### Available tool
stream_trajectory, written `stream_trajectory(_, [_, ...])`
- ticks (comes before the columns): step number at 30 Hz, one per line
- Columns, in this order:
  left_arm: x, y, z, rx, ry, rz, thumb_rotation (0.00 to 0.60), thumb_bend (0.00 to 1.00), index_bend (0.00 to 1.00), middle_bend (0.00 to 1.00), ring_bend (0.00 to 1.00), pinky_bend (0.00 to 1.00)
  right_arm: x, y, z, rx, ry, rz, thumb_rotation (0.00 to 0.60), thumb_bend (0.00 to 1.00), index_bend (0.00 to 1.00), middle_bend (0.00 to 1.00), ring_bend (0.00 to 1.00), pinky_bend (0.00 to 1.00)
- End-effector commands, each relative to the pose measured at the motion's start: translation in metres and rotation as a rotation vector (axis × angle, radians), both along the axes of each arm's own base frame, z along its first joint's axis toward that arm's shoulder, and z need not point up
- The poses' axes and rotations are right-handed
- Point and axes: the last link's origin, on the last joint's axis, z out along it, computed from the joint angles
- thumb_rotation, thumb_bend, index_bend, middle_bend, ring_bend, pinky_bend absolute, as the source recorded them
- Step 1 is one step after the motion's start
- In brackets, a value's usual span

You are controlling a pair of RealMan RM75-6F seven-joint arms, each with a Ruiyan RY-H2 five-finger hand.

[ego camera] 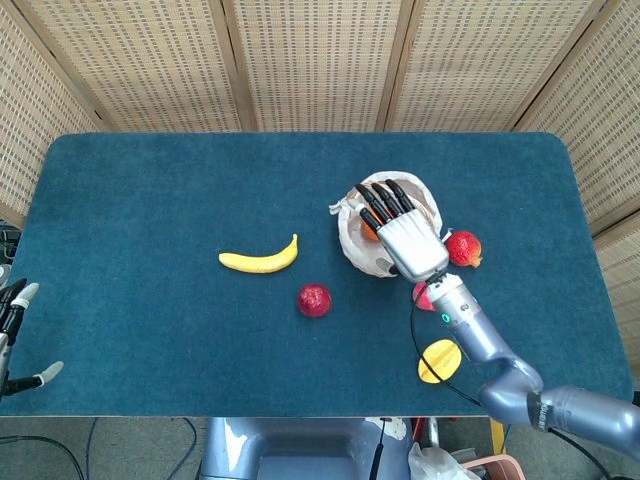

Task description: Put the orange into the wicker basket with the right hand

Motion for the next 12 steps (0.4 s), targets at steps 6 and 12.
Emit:
stream_trajectory(6, [0.002,-0.006,-0.001,-0.010,-0.003,-0.020,0.600,0.01,0.00,0.00,0.00,0.00,-0.085,0.079,0.051,0.042,-0.077,-0.082,0.600,0.00,0.07,0.00,0.00,0.00])
stream_trajectory(12, [0.003,-0.009,-0.007,-0.010,0.043,-0.035,0.600,0.00,0.00,0.00,0.00,0.00,-0.139,0.120,0.057,0.032,-0.116,-0.228,0.600,0.00,0.00,0.00,0.00,0.00])
